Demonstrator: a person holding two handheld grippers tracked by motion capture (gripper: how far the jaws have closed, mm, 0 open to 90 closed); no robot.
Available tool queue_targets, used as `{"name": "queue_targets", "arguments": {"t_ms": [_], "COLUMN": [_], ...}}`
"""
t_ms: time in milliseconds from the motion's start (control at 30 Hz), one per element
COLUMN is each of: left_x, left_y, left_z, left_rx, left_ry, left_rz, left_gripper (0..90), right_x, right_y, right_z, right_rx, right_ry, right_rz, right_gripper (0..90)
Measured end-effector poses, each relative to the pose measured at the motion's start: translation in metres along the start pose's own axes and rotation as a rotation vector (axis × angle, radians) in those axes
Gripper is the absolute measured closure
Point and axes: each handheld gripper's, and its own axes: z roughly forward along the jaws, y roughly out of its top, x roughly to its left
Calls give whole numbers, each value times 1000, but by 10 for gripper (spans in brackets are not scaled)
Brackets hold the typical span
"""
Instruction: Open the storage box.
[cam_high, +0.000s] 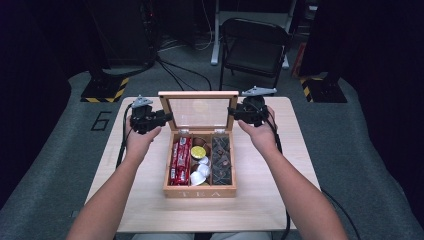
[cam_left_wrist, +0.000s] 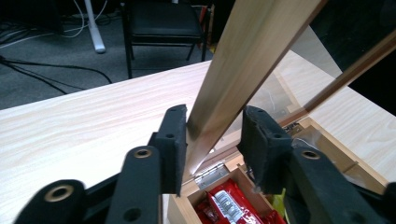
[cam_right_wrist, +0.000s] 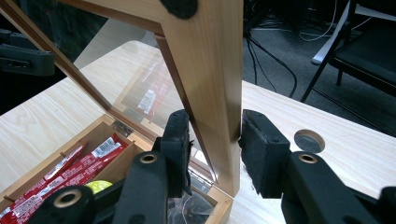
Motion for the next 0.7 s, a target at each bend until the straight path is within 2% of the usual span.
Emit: {"name": "queue_targets", "arguments": {"t_ms": [200,233,333,433,700], "left_x": [1,1,1,2,6], "left_y": [0,0,1,1,4], "left_z": [1,1,1,1,5], "left_rx": [-2,0,1,5,2], "left_ry": [0,-2,-4,-9,-14], "left_rz": [-4,-5,-5,-8,-12], "left_gripper": [623,623,623,623,625], "right_x": [-3,-2,-2,-3,-8], "right_y": [-1,-4,-8,-18,-27], "right_z": [2,6,9,18,29], "right_rx": [-4,20,22,35,36], "right_ry": [13,6,-2,-3,-1], "right_rz": [29,30,20,29,51], "right_gripper": [604,562,563,568,571]}}
